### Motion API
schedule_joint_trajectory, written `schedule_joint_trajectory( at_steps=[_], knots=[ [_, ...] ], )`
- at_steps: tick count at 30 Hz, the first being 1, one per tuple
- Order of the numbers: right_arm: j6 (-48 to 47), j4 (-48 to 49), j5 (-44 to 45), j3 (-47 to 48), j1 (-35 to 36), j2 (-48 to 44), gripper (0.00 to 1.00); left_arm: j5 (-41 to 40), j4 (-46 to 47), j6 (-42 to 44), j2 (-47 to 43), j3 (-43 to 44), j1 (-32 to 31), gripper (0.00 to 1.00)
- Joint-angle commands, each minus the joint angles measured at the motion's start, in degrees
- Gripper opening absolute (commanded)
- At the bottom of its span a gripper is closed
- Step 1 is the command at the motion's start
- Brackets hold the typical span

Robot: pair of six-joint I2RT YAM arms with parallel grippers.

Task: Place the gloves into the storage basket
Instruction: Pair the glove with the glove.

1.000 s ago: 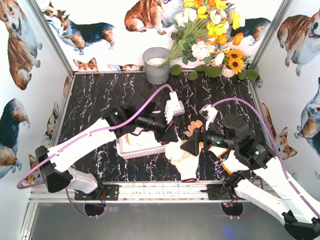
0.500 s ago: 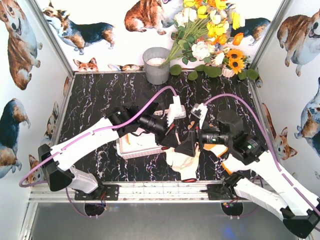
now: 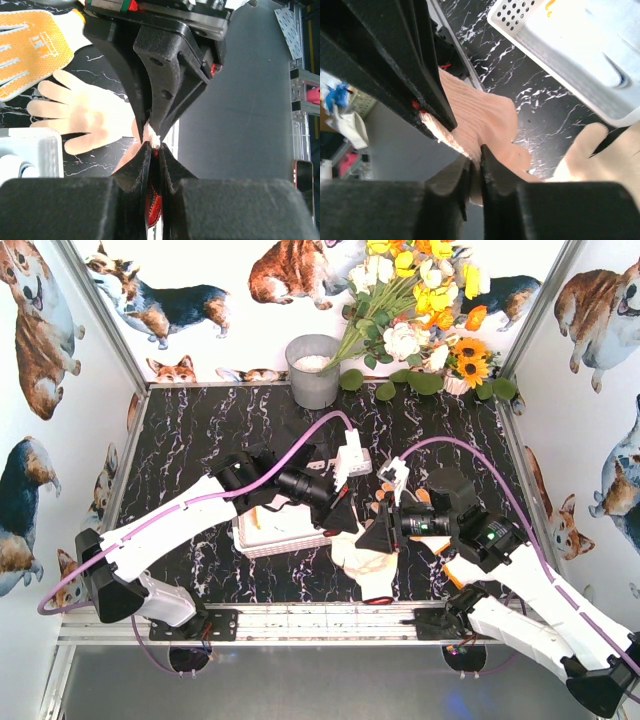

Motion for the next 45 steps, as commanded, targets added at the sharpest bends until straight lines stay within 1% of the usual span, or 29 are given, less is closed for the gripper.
schedule_joint_trajectory(
  at_steps=[1,2,3,4,5,6,7,9,11,14,16,19,22,26,32,36,39,40,43,45],
  knots=[
    [0.57,0.42,2.95,0.22,-0.03,-0.14,0.0,-1.18,2.41,0.85,-1.65,0.64,0.92,0.0],
    [0.46,0.09,4.1,0.19,-0.03,-0.13,0.0,-1.28,2.91,0.88,-1.82,0.35,1.18,0.0],
    [0.47,0.29,4.75,0.09,-0.03,-0.2,0.0,-1.36,3.64,0.69,-1.93,-0.02,1.52,0.02],
    [0.75,1.0,4.92,-0.13,-0.03,-0.38,0.0,-1.22,4.29,0.46,-1.97,-0.45,1.8,0.15],
    [1.18,1.95,4.87,-0.32,-0.03,-0.66,0.0,-0.83,4.87,0.32,-1.93,-0.96,2.06,0.26],
    [1.72,2.99,4.94,-0.64,-0.03,-1.11,0.0,-0.32,5.24,0.23,-1.79,-1.42,2.32,0.35],
    [2.13,3.98,4.99,-0.86,-0.03,-1.55,0.0,0.09,5.42,0.1,-1.7,-1.87,2.59,0.4],
    [3.0,4.92,5.7,-0.99,-0.03,-2.43,0.0,0.54,5.82,-0.09,-1.59,-3.05,3.03,0.45],
    [3.53,5.18,7.19,-1.04,-0.03,-3.56,0.0,0.7,6.94,-0.36,-1.81,-4.62,3.52,0.46],
    [3.5,5.37,8.43,-1.13,-0.09,-4.61,0.0,1.17,8.62,-0.62,-2.89,-7.03,4.77,0.44],
    [3.04,4.59,9.11,-1.0,-0.19,-4.74,0.0,1.88,9.68,-0.62,-3.55,-8.62,6.19,0.41],
    [2.78,4.07,9.26,-1.06,-0.36,-4.25,0.0,3.71,10.78,-1.14,-4.04,-10.31,8.93,0.33],
    [2.95,4.19,9.16,-1.32,-0.39,-3.6,0.0,5.16,12.68,-2.22,-4.49,-11.29,9.72,0.25],
    [2.49,3.87,9.79,-1.42,-0.39,-2.43,0.0,7.4,16.19,-4.75,-4.1,-13.1,9.71,0.24],
    [2.56,4.72,10.58,-2.15,-0.39,-1.54,0.0,9.85,18.23,-5.79,-4.03,-14.32,9.71,0.2],
    [3.19,5.45,12.09,-2.72,-0.54,-1.54,0.0,10.6,20.4,-6.75,-4.65,-15.64,9.69,0.12],
    [3.39,5.63,12.12,-2.93,-0.65,-1.22,0.0,10.7,21.54,-7.37,-4.73,-16.23,9.71,0.02],
    [3.39,5.65,12.07,-2.81,-0.73,-1.07,0.02,10.53,21.76,-7.57,-4.79,-16.41,9.71,0.0],
    [3.24,5.43,11.33,-1.95,-0.74,-1.05,0.36,10.15,22.53,-8.28,-4.66,-16.57,9.71,0.0],
    [2.73,5.27,11.25,-1.24,-0.74,-1.32,0.51,10.2,22.99,-8.56,-4.49,-16.48,9.71,0.0]
  ],
)
